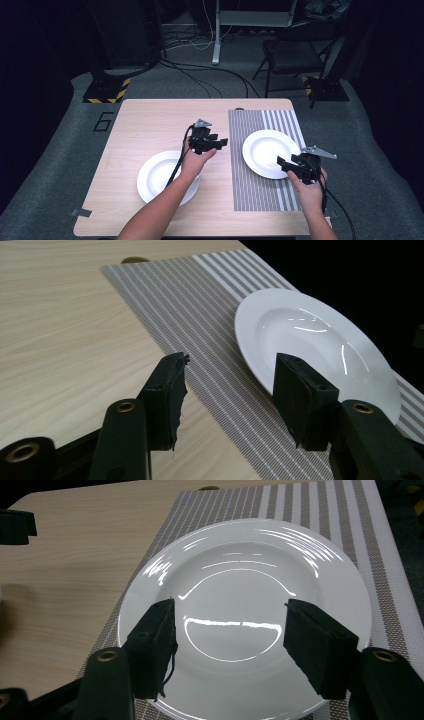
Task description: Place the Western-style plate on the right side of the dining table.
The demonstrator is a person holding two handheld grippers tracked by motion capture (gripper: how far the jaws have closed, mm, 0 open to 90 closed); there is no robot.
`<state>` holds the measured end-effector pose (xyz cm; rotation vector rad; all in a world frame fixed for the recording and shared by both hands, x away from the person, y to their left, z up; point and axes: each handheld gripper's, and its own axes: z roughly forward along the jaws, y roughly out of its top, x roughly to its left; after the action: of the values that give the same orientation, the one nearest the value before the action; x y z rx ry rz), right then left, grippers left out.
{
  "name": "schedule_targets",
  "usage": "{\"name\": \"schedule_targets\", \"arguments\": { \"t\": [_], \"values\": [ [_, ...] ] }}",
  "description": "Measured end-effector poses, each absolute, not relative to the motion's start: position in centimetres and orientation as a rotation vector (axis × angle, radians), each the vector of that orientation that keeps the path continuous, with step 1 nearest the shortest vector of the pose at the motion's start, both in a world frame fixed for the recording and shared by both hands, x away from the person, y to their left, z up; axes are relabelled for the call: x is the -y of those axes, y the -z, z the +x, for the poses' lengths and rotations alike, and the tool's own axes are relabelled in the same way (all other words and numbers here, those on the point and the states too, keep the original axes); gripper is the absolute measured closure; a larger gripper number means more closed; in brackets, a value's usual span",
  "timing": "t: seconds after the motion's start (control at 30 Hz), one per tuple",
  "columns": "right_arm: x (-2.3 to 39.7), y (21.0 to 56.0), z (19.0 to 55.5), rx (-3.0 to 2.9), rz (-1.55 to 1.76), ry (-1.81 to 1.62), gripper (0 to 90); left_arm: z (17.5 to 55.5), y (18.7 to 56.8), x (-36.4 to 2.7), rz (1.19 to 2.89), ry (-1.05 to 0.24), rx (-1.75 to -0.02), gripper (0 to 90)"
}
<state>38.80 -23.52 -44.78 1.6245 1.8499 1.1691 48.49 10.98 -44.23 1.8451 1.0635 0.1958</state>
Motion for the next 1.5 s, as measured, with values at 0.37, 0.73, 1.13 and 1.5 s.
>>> {"name": "schedule_targets", "arguments": {
  "t": [0.37, 0.73, 1.13, 1.5],
  "values": [
    [21.0, 43.6, 38.7, -1.906, 1.546, -1.234, 37.1, 46.8, 42.9, -15.7, 1.799, -0.243, -1.113, 46.3],
    [18.5, 43.1, 38.7, -1.979, 1.474, -1.271, 37.1, 44.8, 42.7, -21.5, 1.743, -0.301, -1.204, 45.3],
    [16.4, 43.1, 38.4, -2.054, 1.401, -1.29, 37.3, 42.9, 42.7, -26.7, 1.693, -0.354, -1.269, 43.4],
    [14.9, 44.0, 37.5, -2.121, 1.322, -1.311, 37.1, 40.3, 44.1, -31.1, 1.679, -0.395, -1.33, 40.8]
  ]
}}
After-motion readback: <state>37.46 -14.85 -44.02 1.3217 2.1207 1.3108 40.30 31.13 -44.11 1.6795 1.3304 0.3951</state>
